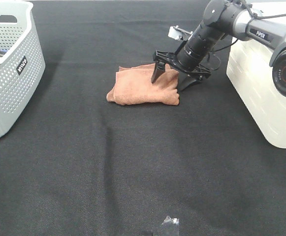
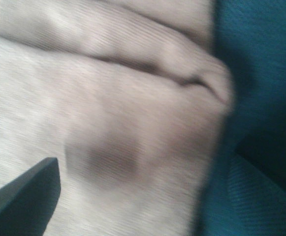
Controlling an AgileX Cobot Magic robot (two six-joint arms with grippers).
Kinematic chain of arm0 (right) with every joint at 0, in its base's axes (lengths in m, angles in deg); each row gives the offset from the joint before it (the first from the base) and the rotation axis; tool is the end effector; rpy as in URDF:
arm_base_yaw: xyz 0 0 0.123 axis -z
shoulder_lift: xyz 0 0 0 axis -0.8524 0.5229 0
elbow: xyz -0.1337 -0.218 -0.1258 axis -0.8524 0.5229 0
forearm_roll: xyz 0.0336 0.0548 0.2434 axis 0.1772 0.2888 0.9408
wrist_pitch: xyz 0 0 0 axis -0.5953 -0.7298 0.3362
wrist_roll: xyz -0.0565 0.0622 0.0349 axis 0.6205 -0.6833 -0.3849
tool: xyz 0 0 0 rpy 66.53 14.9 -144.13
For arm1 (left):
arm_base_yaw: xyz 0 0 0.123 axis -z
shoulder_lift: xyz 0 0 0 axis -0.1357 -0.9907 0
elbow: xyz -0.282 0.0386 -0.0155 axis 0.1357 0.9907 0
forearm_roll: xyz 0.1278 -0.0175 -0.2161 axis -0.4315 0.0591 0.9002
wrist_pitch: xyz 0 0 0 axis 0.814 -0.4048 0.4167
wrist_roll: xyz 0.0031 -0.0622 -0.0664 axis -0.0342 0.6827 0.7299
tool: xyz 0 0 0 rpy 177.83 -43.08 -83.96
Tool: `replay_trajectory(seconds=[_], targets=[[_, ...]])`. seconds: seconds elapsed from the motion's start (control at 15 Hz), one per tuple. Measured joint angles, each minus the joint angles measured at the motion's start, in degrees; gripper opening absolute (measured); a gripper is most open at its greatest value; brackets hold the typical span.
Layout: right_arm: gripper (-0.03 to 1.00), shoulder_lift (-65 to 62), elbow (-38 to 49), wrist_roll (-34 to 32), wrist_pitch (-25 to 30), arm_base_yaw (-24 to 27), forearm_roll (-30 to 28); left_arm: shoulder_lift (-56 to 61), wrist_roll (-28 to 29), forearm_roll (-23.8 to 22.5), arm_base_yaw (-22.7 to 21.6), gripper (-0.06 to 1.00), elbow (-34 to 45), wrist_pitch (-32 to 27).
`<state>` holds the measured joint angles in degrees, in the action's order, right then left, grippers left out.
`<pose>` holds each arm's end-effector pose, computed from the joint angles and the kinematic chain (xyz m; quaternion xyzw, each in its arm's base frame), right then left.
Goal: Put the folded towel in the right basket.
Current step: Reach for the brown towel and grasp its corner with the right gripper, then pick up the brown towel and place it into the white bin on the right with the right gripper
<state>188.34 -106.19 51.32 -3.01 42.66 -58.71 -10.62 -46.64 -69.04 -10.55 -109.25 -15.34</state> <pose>0.5206 0.1809 0.1000 -0.0498 0.9679 0.2150 0.1207 -0.0060 -0.0059 0.2811 0.0309 0.8446 0.0089 0.5345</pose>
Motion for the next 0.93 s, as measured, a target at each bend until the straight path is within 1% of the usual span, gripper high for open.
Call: replay_trajectory(seconds=[0.13,0.33,0.4,0.47,0.53,0.6,0.67,0.73,0.8,0.93], targets=[[0.89,0.6,0.0,0.1,-1.1,-0.1,3.3,0.0,0.0,0.0,0.0,0.99,0.0,0.0],[0.89,2.5,-0.8,0.2,-2.1,-1.0,6.6,0.0,0.0,0.0,0.0,0.99,0.0,0.0],[0.88,3.2,-1.2,0.2,-3.9,-2.3,9.5,0.0,0.0,0.0,0.0,0.99,0.0,0.0],[0.85,3.6,-1.2,0.7,-5.5,-3.6,11.2,0.0,0.0,0.0,0.0,0.99,0.0,0.0],[0.8,3.8,-1.2,1.7,-7.1,-4.8,12.7,0.0,0.0,0.0,0.0,0.99,0.0,0.0],[0.69,4.5,-1.2,3.1,-8.9,-6.3,14.8,0.0,0.0,0.0,0.0,0.99,0.0,0.0],[0.53,5.1,-0.9,4.4,-10.0,-7.4,17.2,0.0,0.0,0.0,0.0,0.99,0.0,0.0],[0.34,5.7,-0.5,5.5,-10.5,-8.1,19.3,0.0,0.0,0.0,0.0,0.99,0.0,0.0],[0.21,6.1,-0.4,6.2,-10.8,-8.3,20.6,0.0,0.0,0.0,0.0,0.99,0.0,0.0],[0.21,6.0,-0.3,8.0,-10.7,-8.1,21.6,0.0,0.0,0.0,0.0,0.99,0.0,0.0]])
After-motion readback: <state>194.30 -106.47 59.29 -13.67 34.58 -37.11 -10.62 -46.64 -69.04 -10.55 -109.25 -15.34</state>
